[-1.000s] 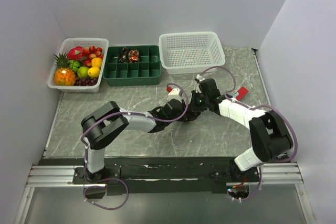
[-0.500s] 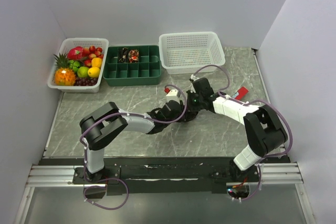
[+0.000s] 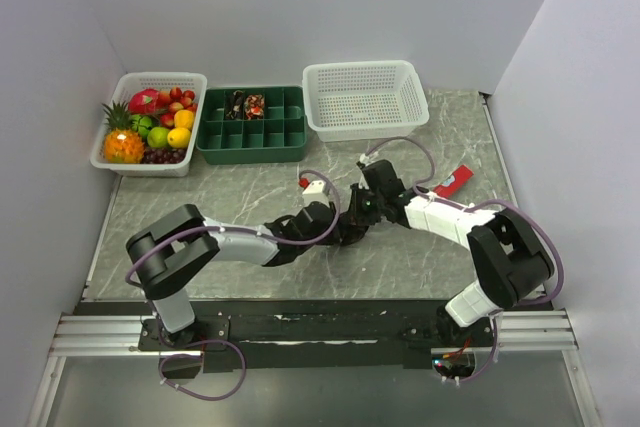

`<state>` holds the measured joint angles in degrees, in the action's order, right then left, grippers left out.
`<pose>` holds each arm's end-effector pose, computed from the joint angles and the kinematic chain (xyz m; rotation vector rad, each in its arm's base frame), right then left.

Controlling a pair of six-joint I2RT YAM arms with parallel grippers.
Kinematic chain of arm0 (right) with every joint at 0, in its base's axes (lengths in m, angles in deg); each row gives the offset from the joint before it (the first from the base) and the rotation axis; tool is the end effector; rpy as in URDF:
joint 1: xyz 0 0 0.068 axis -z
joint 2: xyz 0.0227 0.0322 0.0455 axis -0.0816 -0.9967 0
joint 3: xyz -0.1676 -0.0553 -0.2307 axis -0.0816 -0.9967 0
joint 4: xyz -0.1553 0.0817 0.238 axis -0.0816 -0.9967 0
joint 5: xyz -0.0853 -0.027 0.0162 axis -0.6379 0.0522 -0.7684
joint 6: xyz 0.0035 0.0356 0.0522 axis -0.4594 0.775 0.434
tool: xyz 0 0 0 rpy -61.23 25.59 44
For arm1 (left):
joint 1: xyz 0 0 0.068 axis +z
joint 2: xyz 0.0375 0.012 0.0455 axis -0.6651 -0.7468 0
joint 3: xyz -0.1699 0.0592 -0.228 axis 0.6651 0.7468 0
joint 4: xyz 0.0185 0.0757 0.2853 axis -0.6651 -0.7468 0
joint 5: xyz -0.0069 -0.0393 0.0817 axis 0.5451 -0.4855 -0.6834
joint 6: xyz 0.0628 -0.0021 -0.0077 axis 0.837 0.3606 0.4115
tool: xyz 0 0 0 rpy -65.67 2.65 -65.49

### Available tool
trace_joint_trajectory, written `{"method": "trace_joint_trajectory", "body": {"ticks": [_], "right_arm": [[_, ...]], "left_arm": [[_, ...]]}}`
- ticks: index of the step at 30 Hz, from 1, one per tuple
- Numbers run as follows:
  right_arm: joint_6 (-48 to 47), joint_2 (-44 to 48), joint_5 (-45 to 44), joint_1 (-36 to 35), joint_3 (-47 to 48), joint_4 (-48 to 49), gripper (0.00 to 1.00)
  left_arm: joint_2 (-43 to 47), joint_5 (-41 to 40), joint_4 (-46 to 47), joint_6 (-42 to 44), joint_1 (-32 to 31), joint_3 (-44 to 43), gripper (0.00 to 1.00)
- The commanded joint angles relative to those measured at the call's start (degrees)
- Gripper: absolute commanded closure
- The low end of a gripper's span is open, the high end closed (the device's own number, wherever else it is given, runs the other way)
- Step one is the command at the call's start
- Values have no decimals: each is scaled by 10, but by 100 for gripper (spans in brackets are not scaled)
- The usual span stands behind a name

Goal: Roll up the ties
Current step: Roll the tie at the center of the board.

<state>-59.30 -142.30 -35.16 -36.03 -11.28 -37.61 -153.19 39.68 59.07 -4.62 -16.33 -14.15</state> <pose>0.2804 0.1829 0.1597 -0.1743 2.5619 0.6864 0.2134 -0.3163 0.1346 -0.0193 2.2340 -0.7954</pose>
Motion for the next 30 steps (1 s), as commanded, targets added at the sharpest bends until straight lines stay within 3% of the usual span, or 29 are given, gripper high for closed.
{"method": "trace_joint_trajectory", "body": {"ticks": [1,7,14,19,25,30], "right_arm": [[14,-13,-16,-7,-35,-66,100],[19,0,-24,-11,-42,-60,100],[12,37,-16,-13,-51,-56,100],[8,48,-15,-13,-56,-60,92],[3,55,-6,-13,-68,-59,76],[4,66,-5,-13,-71,-60,74]], "left_arm": [[36,-15,-46,-40,-3,62,77],[84,-32,-53,-40,-3,82,74],[26,-17,-58,-32,-33,50,76],[44,-80,-95,-42,-58,31,76],[80,-97,-102,-27,-58,41,76],[102,-112,-116,-25,-59,40,75]]}}
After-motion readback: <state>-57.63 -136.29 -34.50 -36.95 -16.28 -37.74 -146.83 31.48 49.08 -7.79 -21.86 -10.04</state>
